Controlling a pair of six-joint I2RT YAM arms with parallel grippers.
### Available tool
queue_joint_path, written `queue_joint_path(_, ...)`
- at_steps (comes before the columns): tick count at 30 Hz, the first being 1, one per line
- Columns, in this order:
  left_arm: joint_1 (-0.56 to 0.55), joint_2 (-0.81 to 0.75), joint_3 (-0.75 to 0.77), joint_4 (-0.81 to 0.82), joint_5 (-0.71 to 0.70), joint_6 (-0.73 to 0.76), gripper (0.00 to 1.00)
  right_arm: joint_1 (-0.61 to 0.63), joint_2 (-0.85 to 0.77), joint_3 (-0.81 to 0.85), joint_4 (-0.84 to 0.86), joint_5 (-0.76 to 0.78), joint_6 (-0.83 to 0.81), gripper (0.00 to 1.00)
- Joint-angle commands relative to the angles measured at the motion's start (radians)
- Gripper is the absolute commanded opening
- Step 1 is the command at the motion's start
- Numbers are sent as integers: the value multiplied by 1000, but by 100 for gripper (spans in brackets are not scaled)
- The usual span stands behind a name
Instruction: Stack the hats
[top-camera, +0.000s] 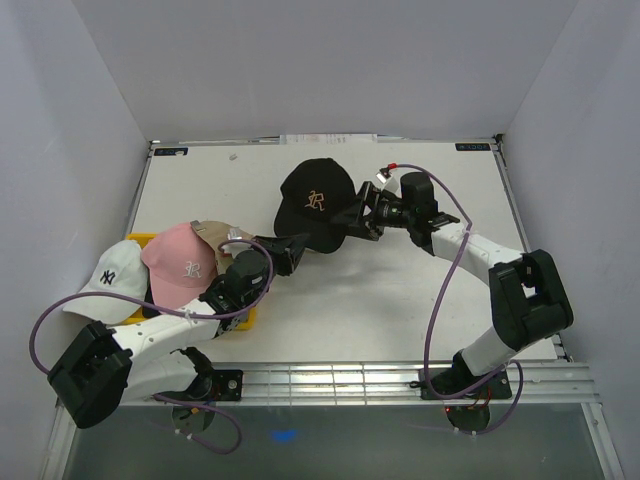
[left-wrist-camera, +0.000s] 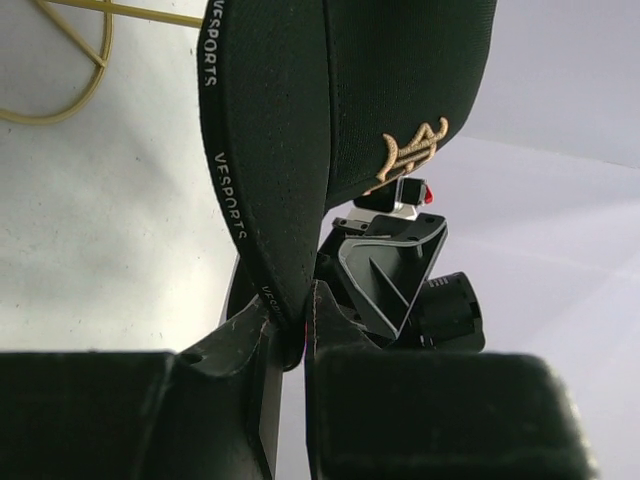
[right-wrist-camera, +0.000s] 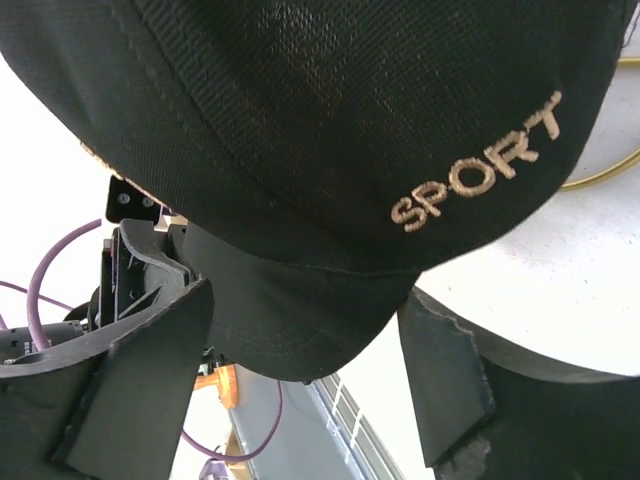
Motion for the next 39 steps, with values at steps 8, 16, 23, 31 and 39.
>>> queue_joint_path(8,-3,-33,5,-187,74,40,29,-9,41,83,-41,-26,-36,62)
queue_joint_path(16,-4,-83,22,-308,65,55,39,-35,49,111,-87,-36,-50,53)
queue_joint_path(23,-4,-131,37,-410,49,87,46,-65,58,141,-132,-46,-63,50)
queue_joint_path(31,-3,-151,40,-439,49,106,48,-77,76,172,-172,-51,-78,43)
queue_joint_path(39,-4,-177,84,-535,42,144,49,-97,113,224,-226,-51,-108,41)
